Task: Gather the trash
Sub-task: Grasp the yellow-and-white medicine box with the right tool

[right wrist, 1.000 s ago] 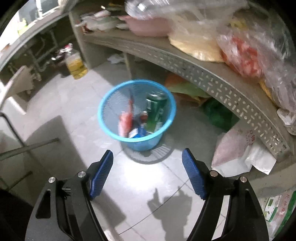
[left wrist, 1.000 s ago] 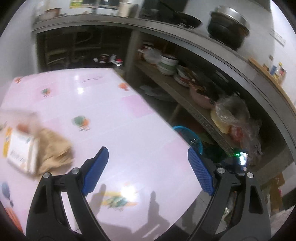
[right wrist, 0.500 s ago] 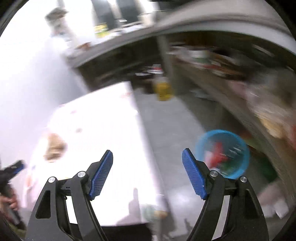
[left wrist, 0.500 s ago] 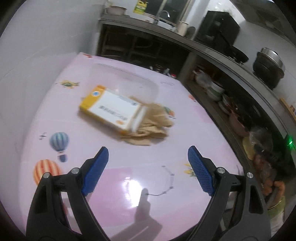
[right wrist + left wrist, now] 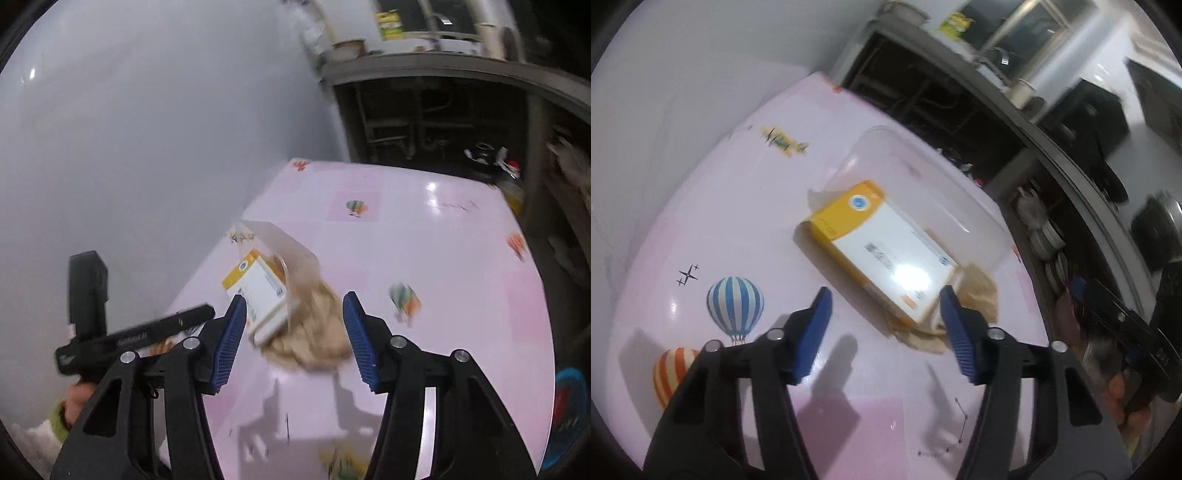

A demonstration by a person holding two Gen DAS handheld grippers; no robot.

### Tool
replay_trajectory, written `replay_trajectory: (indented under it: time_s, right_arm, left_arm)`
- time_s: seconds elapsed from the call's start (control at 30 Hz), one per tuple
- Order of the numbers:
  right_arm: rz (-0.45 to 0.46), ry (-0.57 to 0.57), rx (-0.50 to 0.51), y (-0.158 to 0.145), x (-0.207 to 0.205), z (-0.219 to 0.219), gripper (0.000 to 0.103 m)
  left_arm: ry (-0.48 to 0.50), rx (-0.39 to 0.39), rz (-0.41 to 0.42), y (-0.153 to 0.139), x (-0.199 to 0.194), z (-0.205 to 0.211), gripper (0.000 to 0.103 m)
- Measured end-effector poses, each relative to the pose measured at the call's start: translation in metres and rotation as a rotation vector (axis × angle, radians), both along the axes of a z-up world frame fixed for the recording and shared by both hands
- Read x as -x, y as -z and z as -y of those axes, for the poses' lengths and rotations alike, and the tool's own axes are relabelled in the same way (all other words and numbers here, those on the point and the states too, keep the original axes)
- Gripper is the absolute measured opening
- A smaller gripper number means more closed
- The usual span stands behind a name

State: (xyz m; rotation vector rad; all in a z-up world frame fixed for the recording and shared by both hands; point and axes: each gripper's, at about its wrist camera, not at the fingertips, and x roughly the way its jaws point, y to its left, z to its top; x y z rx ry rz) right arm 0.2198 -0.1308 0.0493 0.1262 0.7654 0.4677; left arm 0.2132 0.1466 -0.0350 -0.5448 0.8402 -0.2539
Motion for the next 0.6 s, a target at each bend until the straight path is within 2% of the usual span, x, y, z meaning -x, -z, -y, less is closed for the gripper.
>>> replay_trajectory:
  time_s: [0.13,0.23,0.27,0.3,0.4,0.5,0.57,0.6]
  right_arm:
    - [-0.042,-0.063,0.138,0.011,-0.057,-0.044,0.054]
    - [-0.086,-0.057,0.205,0.028,-0.084,-0.056,0.053]
    - [-0.108,-0.053,0.205,0.033,-0.089,-0.055,0.042]
    - [-0.14,-0.047,0.192,0.037,-0.092,-0.051,0.035]
    - [-0.17,-0.012,0.147,0.039,-0.085,-0.038,0.028]
    - [-0.226,0.038,0.054,0.039,-0.063,-0.019,0.026]
    - [-0.249,0.083,0.017,0.04,-0.044,-0.004,0.025]
    - [-0.255,0.105,-0.002,0.043,-0.032,0.003,0.024]
  left_arm:
    - [-0.011,0.032,-0.026,0.011,-0.016,0.0,0.049]
    - [-0.013,0.055,-0.038,0.017,-0.024,0.0,0.047]
    - [-0.012,0.059,-0.037,0.018,-0.026,0.001,0.047]
    - [-0.011,0.062,-0.037,0.019,-0.027,0.001,0.047]
    - [0.011,0.061,-0.028,0.018,-0.024,0.004,0.047]
    - [0.042,0.069,-0.019,0.016,-0.016,0.007,0.047]
    - [0.06,0.051,-0.015,0.012,-0.01,0.011,0.051]
    - [0.078,0.047,-0.011,0.009,-0.005,0.015,0.055]
